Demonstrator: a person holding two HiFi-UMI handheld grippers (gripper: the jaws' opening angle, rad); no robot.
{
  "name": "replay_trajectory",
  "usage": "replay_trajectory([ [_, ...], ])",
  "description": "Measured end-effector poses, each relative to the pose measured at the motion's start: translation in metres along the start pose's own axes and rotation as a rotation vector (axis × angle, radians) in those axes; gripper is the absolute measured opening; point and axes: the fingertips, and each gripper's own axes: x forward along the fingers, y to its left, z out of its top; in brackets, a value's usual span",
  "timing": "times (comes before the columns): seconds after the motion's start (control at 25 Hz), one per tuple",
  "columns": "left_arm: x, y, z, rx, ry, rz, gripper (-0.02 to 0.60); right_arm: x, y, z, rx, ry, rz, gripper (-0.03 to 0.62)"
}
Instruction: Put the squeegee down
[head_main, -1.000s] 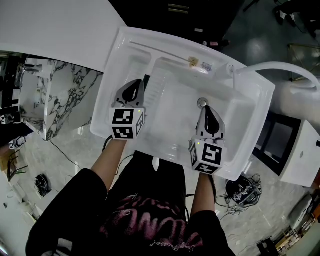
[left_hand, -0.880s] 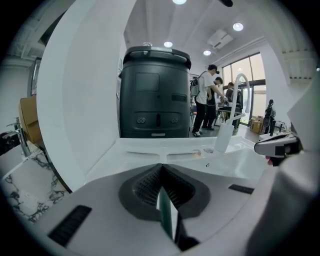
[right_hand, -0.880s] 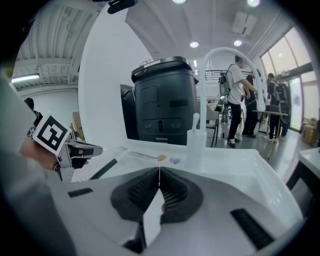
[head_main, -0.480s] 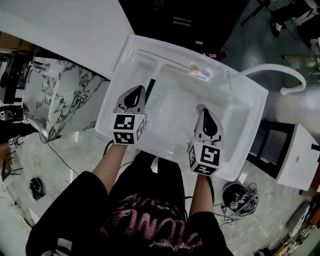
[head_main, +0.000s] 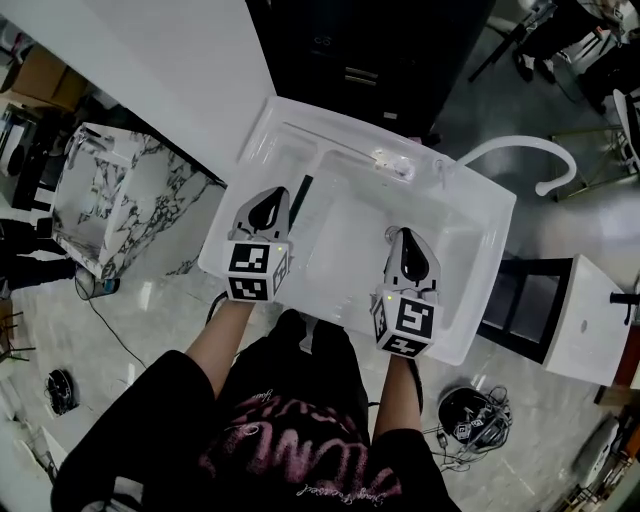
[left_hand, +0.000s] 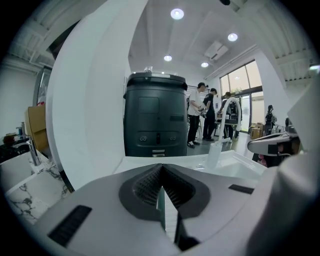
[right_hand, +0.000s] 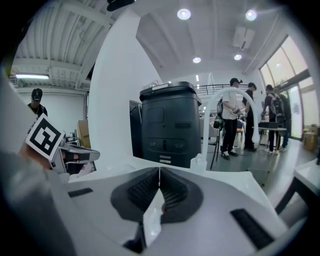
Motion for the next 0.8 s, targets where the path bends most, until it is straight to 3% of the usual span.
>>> replay_trajectory([
  [0.8,-0.051,0.003,0.055,-0.003,-0.139,0.034,0.009,-0.031,0.008,0.064,-0.035,-0.14,0.014,0.021],
])
